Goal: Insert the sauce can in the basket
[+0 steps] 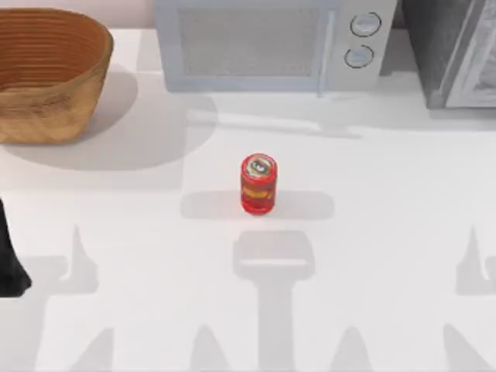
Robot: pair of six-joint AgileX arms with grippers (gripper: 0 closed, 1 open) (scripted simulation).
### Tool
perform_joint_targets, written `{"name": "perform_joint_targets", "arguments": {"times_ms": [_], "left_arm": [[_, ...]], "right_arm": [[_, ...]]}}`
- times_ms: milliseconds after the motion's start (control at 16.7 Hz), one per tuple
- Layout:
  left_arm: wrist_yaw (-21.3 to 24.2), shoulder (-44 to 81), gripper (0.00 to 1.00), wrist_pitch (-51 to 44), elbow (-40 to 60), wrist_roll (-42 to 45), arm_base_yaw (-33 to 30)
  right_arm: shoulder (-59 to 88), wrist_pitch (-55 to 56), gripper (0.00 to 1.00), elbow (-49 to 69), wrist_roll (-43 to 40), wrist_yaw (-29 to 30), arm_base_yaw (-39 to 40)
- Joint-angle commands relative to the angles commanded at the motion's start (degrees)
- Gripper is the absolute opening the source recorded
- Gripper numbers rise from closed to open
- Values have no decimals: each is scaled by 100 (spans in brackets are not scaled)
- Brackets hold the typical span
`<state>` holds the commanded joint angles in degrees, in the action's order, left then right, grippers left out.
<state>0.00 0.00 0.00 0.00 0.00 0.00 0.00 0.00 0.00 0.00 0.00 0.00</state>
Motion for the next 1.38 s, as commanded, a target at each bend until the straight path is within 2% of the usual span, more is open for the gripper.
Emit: {"name": "perform_joint_targets", "arguments": {"times_ms": [300, 540, 840, 1380], "left_arm": [[168, 330, 100, 198, 125, 8, -25], [784, 1534, 100, 922, 584, 36, -117], [2007, 3925, 100, 2361, 1495, 91, -299], [4740, 9265, 100, 5578, 3533, 214, -705]], "right_arm": [[0, 0, 100, 0, 0, 0, 0], [0, 0, 100, 0, 0, 0, 0], [0, 0, 100, 0, 0, 0, 0], [0, 0, 100, 0, 0, 0, 0]]}}
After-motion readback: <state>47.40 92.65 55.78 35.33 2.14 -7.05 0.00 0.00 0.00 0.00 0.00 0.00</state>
